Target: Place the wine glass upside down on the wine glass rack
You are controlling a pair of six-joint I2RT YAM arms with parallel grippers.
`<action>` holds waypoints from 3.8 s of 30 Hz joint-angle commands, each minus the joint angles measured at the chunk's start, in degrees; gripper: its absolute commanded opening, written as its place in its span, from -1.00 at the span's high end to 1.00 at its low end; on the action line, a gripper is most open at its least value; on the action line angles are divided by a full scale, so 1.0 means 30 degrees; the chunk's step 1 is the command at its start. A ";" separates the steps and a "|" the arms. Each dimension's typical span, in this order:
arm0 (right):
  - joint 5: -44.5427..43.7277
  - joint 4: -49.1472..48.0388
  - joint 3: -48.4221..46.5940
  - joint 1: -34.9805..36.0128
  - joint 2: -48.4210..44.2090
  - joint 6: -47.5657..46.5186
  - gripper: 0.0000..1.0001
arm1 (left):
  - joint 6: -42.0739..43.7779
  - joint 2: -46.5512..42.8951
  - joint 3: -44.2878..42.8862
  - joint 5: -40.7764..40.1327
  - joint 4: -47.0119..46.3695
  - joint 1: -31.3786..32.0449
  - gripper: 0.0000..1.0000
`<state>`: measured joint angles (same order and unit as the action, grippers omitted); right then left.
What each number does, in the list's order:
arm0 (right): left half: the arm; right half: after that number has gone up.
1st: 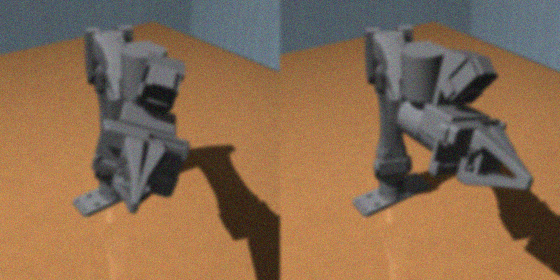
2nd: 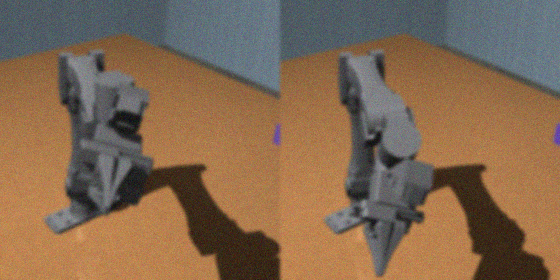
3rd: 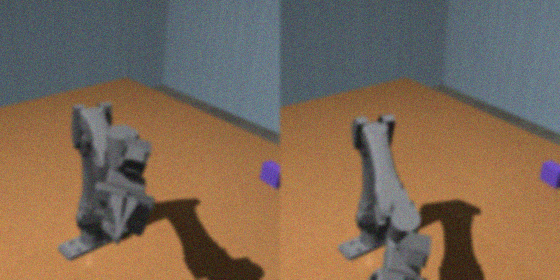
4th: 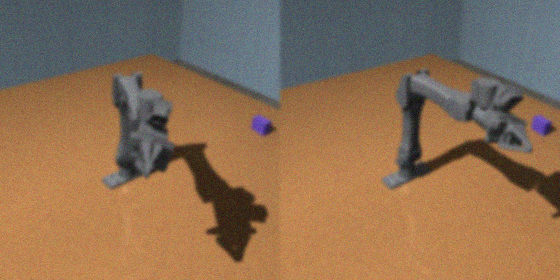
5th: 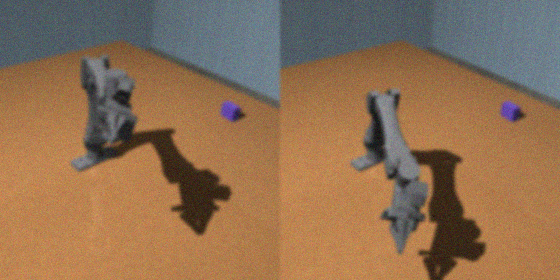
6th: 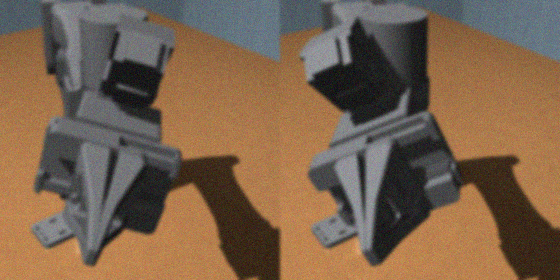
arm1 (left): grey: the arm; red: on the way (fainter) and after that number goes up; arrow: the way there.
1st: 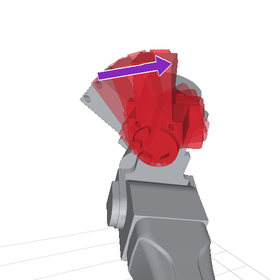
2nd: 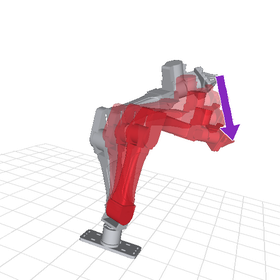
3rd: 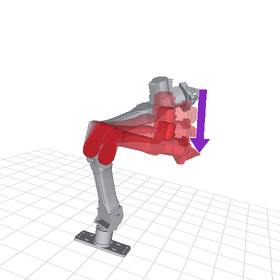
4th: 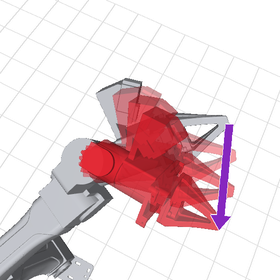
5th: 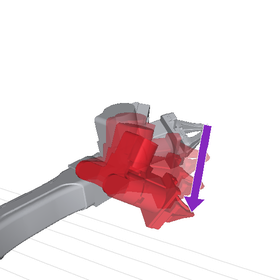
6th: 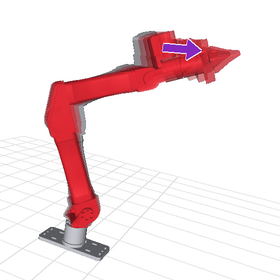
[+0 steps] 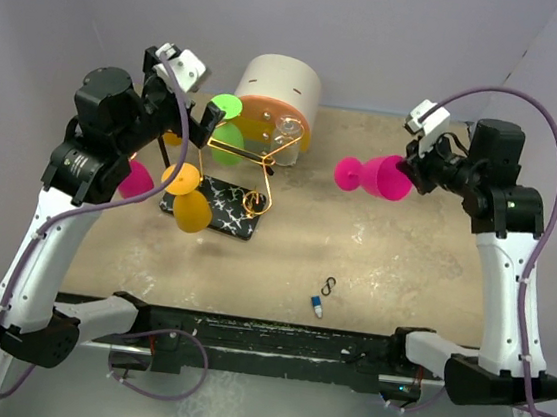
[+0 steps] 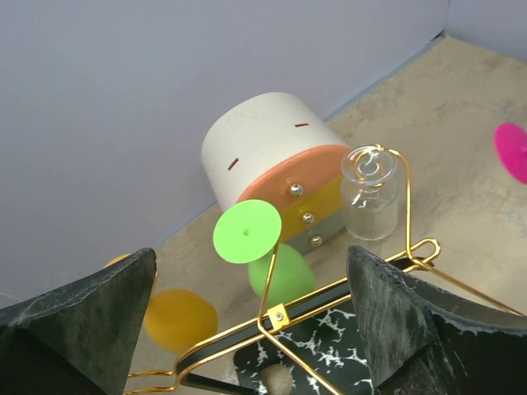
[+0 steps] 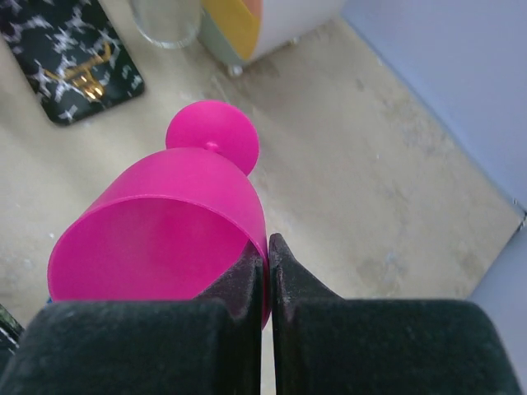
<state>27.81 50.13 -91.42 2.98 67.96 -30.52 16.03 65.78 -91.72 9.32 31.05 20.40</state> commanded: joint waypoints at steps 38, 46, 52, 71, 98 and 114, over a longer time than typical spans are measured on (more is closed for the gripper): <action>0.1048 -1.0353 -0.7392 0.5212 0.3178 1.0446 1.00 | -1.2505 0.3863 -0.3372 0.8490 -0.3189 -0.0296 -0.87; 0.0568 -1.0356 -0.6873 0.5552 0.2955 0.9951 1.00 | -1.3183 0.4933 -0.4040 0.8983 -0.3738 -0.0265 -0.16; 0.0339 -1.0215 -0.6556 0.5696 0.2951 0.9726 1.00 | -1.3363 0.5121 -0.3979 0.9119 -0.4319 -0.0239 -0.12; 0.0686 -1.0220 -0.6216 0.6036 0.3169 0.9773 1.00 | -1.2850 0.5907 -0.4832 0.8290 -0.3948 0.0171 0.52; 0.2061 -0.8569 -0.4521 0.5708 0.0801 0.7665 -0.56 | -0.5710 0.2902 -0.4427 0.3487 -0.1068 0.0140 1.00; 0.1927 -0.3872 -0.1333 0.2963 -0.1029 0.3799 -0.88 | 0.2308 0.0585 -0.4428 0.6674 0.5066 0.0358 1.00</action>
<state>33.93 33.41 -96.84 12.47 64.62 -14.50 13.82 69.71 -104.79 25.45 42.00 20.80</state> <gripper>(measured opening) 0.907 0.010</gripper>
